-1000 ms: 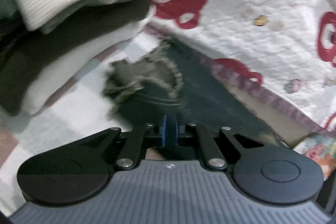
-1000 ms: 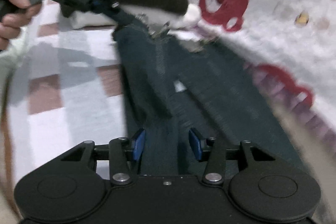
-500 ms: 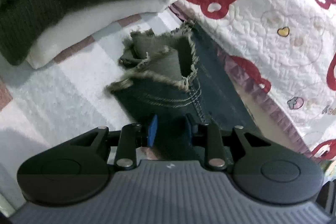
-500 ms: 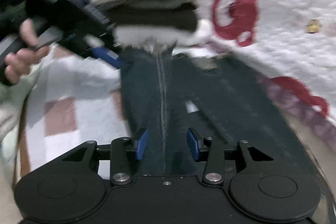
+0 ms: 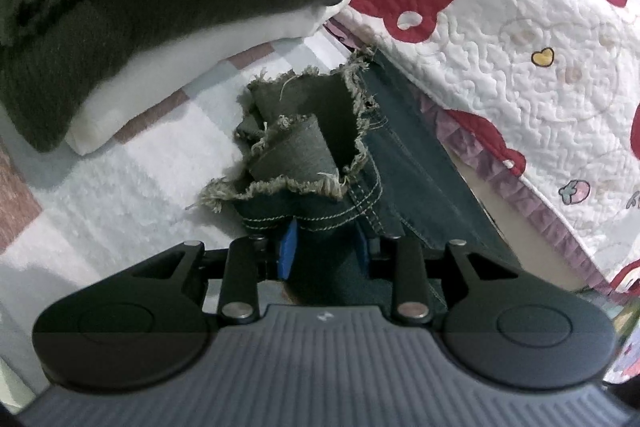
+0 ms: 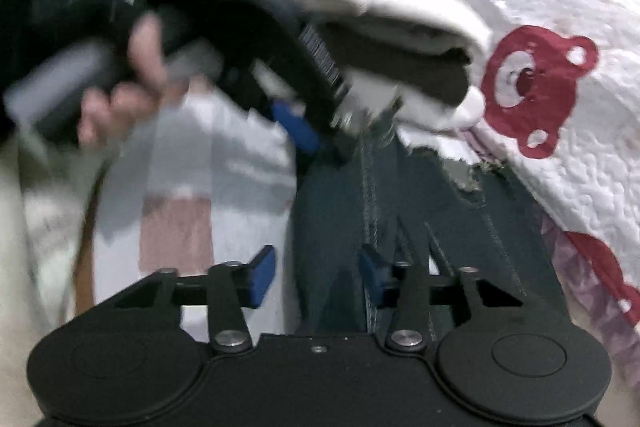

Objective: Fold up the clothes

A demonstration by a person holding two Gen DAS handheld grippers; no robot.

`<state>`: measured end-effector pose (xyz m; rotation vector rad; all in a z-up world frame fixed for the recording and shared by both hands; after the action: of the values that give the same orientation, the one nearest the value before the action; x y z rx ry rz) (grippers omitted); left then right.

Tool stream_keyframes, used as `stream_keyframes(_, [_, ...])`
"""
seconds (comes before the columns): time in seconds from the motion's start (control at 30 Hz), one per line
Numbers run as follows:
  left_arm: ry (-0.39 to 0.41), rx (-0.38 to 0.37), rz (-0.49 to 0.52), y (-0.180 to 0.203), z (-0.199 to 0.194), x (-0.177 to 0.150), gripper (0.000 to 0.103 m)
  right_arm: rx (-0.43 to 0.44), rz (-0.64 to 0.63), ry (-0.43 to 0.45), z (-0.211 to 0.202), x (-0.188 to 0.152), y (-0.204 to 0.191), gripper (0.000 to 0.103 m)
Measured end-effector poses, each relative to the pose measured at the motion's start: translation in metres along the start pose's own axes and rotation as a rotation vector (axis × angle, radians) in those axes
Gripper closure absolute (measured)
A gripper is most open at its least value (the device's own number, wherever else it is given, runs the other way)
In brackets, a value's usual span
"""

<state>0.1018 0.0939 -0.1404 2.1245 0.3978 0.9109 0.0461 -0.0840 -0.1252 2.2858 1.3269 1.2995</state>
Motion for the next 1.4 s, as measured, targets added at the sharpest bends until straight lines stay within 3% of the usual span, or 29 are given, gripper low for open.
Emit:
stream_keyframes(0.07, [0.002, 0.016, 0.029, 0.004, -0.004, 0.003, 0.074, -0.027, -0.055, -0.029, 0.01, -0.005, -0.004, 0.101])
stream_keyframes(0.13, [0.021, 0.017, 0.058, 0.009, -0.011, 0.008, 0.074, -0.04, 0.006, -0.033, 0.01, -0.005, 0.011, 0.101])
stream_keyframes(0.23, [0.043, 0.005, 0.089, 0.015, -0.017, 0.013, 0.07, -0.038, 0.257, -0.071, 0.015, -0.007, 0.059, 0.102])
stream_keyframes(0.37, [-0.006, 0.005, 0.117, 0.017, -0.004, 0.007, 0.063, 0.009, 0.527, -0.206, 0.049, -0.042, 0.105, 0.101])
stream_keyframes(0.43, [-0.045, 0.009, 0.119, 0.017, 0.004, 0.0, 0.063, 0.028, 0.606, -0.261, 0.059, -0.06, 0.113, 0.1])
stream_keyframes(0.57, [-0.098, 0.014, 0.145, 0.021, 0.015, -0.01, 0.063, -0.012, 0.69, -0.282, 0.052, -0.073, 0.119, 0.086])
stream_keyframes(0.6, [-0.103, 0.013, 0.154, 0.023, 0.016, -0.011, 0.062, -0.03, 0.695, -0.278, 0.048, -0.074, 0.119, 0.078])
stream_keyframes(0.7, [-0.113, 0.009, 0.174, 0.028, 0.018, -0.014, 0.062, -0.031, 0.657, -0.204, 0.032, -0.068, 0.115, 0.073])
stream_keyframes(0.8, [-0.117, -0.001, 0.167, 0.03, 0.018, -0.015, 0.062, 0.042, 0.585, -0.115, 0.022, -0.055, 0.106, 0.063])
stream_keyframes(0.9, [-0.123, -0.007, 0.158, 0.029, 0.019, -0.016, 0.062, 0.085, 0.463, -0.102, 0.024, -0.042, 0.086, 0.051])
stream_keyframes(1.03, [-0.156, -0.009, 0.111, 0.023, 0.023, -0.018, 0.058, 0.043, 0.255, -0.158, 0.047, -0.038, 0.068, 0.052])
stream_keyframes(1.1, [-0.163, -0.025, 0.08, 0.02, 0.023, -0.018, 0.058, 0.022, 0.242, -0.173, 0.056, -0.038, 0.072, 0.059])
stream_keyframes(1.17, [-0.158, -0.035, 0.067, 0.021, 0.021, -0.017, 0.058, 0.051, 0.317, -0.18, 0.059, -0.041, 0.083, 0.08])
stream_keyframes(1.23, [-0.152, -0.045, 0.055, 0.021, 0.02, -0.016, 0.057, 0.088, 0.412, -0.173, 0.057, -0.043, 0.093, 0.094])
stream_keyframes(1.4, [-0.104, -0.092, -0.031, 0.018, 0.009, -0.009, 0.053, 0.213, 0.664, -0.084, 0.023, -0.043, 0.105, 0.094])
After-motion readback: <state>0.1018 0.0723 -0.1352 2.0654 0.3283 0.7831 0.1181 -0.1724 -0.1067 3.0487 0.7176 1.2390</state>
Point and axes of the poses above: each gripper's, at about its wrist camera, not at the fingertips, and z roughly the way its jaws point, y to its right, x to its top, the point moved 2 cm from there along z, roughly the way its jaws point, and after that the axes turned 15 degrees about -x, right-handed, at the moved point
